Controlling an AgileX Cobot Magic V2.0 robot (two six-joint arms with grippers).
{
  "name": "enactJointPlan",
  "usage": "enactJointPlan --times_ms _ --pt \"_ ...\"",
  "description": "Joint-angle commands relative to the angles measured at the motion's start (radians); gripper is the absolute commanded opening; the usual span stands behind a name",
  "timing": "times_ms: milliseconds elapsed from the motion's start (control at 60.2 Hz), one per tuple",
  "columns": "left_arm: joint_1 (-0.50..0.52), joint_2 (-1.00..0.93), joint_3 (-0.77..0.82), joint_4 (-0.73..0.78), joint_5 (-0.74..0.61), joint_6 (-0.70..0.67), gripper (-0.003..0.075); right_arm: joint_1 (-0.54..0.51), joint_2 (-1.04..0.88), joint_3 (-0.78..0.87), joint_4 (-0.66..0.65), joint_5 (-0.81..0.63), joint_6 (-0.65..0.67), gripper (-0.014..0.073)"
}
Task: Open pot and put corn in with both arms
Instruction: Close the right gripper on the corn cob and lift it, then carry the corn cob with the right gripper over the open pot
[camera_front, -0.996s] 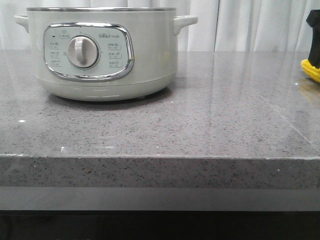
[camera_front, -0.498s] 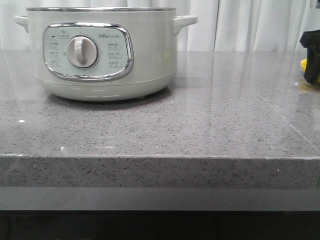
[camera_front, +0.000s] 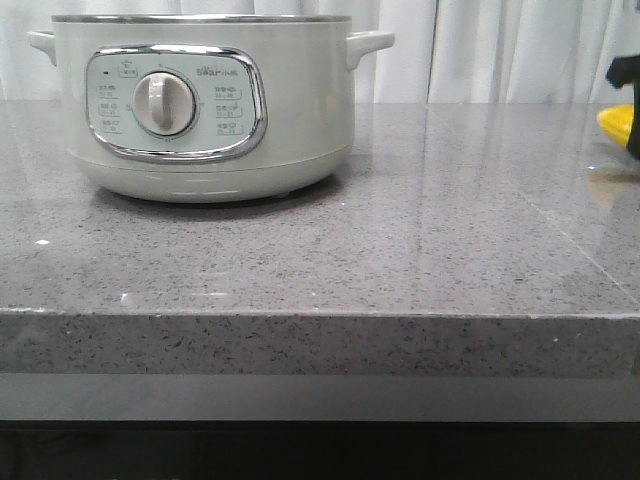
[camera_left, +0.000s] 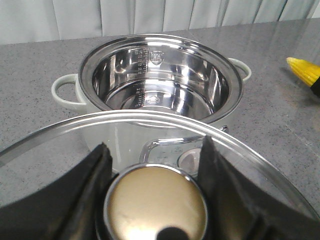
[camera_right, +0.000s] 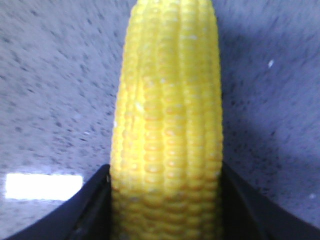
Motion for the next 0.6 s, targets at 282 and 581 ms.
enactJointPlan --times_ms 282,581 --pt "0.003 -0.006 -0.036 -0.011 -0.144 -0.010 0.0186 0.161 -0.171 -0.240 0.034 0.042 -0.012 0.0330" --pt "0.003 -0.006 -0.036 -0.011 -0.144 -0.010 0.0186 0.392 -0.173 -0.390 0.056 0.047 -0.012 0.0330"
